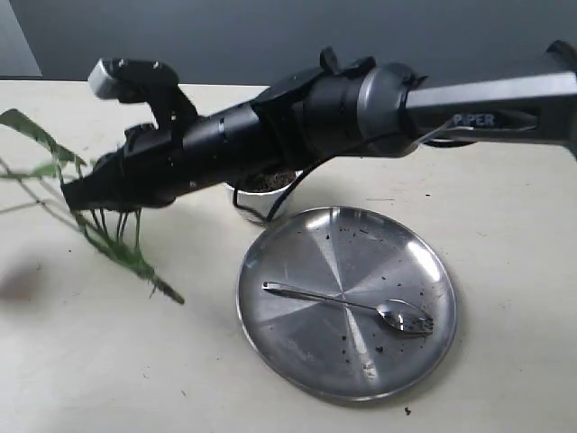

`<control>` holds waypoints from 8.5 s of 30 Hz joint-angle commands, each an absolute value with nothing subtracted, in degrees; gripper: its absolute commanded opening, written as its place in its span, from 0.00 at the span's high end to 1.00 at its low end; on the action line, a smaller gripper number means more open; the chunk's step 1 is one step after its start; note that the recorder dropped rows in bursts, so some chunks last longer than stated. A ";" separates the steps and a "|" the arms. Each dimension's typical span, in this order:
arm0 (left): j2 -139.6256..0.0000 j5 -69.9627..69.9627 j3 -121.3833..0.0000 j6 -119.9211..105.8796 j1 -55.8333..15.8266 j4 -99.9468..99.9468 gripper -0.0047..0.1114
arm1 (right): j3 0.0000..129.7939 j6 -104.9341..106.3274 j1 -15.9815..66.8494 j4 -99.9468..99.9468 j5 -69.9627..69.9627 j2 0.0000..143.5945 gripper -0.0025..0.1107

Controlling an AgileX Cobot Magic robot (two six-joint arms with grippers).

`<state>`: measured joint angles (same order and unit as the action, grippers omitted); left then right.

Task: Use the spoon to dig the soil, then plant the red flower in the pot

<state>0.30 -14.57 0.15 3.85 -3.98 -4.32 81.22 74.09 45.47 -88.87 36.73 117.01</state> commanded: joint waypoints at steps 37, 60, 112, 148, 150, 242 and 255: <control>0.00 -14.09 0.00 3.90 -4.23 -4.17 0.95 | 69.11 84.94 43.48 -94.43 28.70 110.90 0.98; 0.00 -14.09 0.00 3.90 -4.23 -4.17 0.95 | 69.24 75.08 46.00 -79.59 28.22 117.84 0.60; 0.00 -14.09 0.00 3.90 -4.23 -4.17 0.95 | 79.16 47.46 51.35 -48.67 -7.48 107.03 0.98; 0.00 -14.09 0.00 3.90 -4.23 -4.17 0.95 | 54.23 -6.27 38.77 -12.20 -69.96 119.26 0.98; 0.00 -14.09 0.00 3.90 -4.23 -4.17 0.95 | 55.24 -6.27 38.77 -11.36 -69.96 121.55 0.98; 0.00 -14.09 0.00 3.90 -4.23 -4.17 0.95 | 52.35 -9.56 38.77 4.16 -69.52 127.60 0.73; 0.00 -14.09 0.00 3.90 -4.23 -4.17 0.95 | 52.35 -8.41 38.52 -3.21 -41.31 111.45 0.84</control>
